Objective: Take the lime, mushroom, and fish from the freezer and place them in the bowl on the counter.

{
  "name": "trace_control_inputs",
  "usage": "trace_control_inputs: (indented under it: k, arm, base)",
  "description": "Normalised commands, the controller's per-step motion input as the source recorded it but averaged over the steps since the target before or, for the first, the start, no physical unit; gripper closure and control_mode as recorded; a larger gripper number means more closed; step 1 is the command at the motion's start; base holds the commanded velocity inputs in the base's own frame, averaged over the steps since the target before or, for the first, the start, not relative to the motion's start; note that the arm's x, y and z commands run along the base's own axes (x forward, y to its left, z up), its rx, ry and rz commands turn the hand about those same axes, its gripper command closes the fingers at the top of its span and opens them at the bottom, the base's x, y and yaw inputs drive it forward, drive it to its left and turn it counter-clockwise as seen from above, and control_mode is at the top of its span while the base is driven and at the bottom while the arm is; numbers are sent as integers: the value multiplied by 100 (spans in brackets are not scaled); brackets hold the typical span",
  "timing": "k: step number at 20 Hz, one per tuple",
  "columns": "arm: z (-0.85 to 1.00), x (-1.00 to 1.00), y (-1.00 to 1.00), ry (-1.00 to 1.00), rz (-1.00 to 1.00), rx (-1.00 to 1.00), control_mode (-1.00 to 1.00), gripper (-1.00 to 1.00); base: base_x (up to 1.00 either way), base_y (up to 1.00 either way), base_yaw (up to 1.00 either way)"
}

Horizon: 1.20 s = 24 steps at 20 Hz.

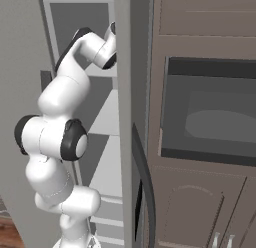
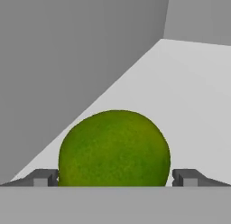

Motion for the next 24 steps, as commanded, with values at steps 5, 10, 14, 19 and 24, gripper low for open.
trace_control_inputs:
  k: [5,10,14,19,24]
  arm:
    - [-2,19,9,0,7,0,-100,100]
    - [0,4,0,0,1,0,-100,100]
    - [0,0,0,-1,0,0,-100,100]
    - [0,-26,-4,-14,-4,0,-100,100]
    - [0,-33,-20,-5,-16,-1,-100,100]
  base:
    - [0,0,0]
    - [0,0,0]
    - [0,0,0]
    - [0,0,0]
    - [0,0,0]
